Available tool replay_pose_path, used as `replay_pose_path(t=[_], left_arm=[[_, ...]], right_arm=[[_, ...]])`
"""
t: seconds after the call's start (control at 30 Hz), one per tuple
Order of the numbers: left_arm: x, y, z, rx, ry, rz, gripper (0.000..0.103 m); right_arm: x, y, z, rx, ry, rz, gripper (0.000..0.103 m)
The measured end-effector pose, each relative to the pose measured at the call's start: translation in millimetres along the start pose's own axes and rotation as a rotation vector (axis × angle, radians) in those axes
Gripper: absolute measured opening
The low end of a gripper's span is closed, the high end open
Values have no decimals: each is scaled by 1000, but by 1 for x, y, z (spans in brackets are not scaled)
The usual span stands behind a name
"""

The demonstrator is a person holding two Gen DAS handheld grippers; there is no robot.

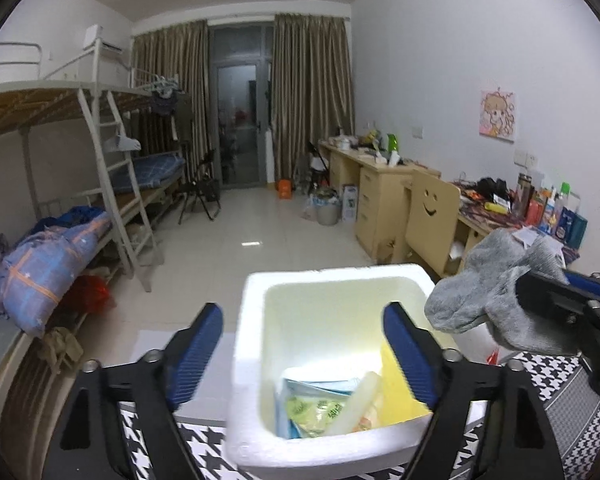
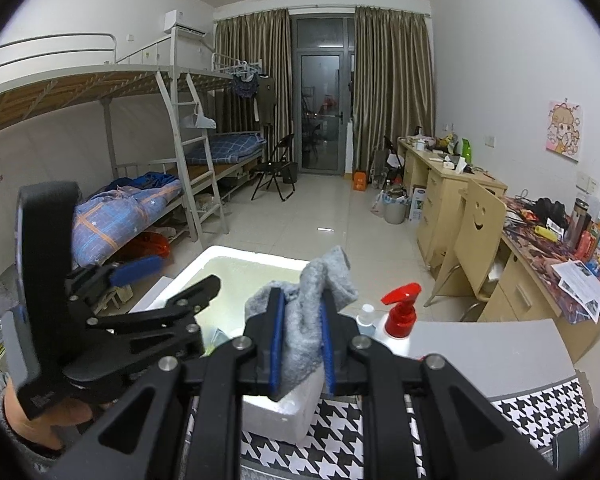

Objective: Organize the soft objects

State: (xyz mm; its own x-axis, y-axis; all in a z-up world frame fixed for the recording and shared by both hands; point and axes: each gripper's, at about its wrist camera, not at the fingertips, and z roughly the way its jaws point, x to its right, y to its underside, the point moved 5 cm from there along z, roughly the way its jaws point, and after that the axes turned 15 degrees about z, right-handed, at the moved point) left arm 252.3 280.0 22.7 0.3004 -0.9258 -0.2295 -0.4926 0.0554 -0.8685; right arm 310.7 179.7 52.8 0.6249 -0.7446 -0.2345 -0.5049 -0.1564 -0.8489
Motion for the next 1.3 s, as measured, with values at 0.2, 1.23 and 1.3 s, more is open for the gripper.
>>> replay_pose_path(t=[0.2, 1.23, 1.3], left_arm=[[-14, 2, -20, 29, -76, -18, 102], [-27, 19, -80, 54, -107, -29, 102], [-23, 19, -93, 67, -106, -29, 102]], right_arm=[[-12, 0, 8, -14, -12, -17, 21], [-25, 9, -25, -3, 5, -8, 87], [-26, 12, -39, 7, -5, -7, 92]])
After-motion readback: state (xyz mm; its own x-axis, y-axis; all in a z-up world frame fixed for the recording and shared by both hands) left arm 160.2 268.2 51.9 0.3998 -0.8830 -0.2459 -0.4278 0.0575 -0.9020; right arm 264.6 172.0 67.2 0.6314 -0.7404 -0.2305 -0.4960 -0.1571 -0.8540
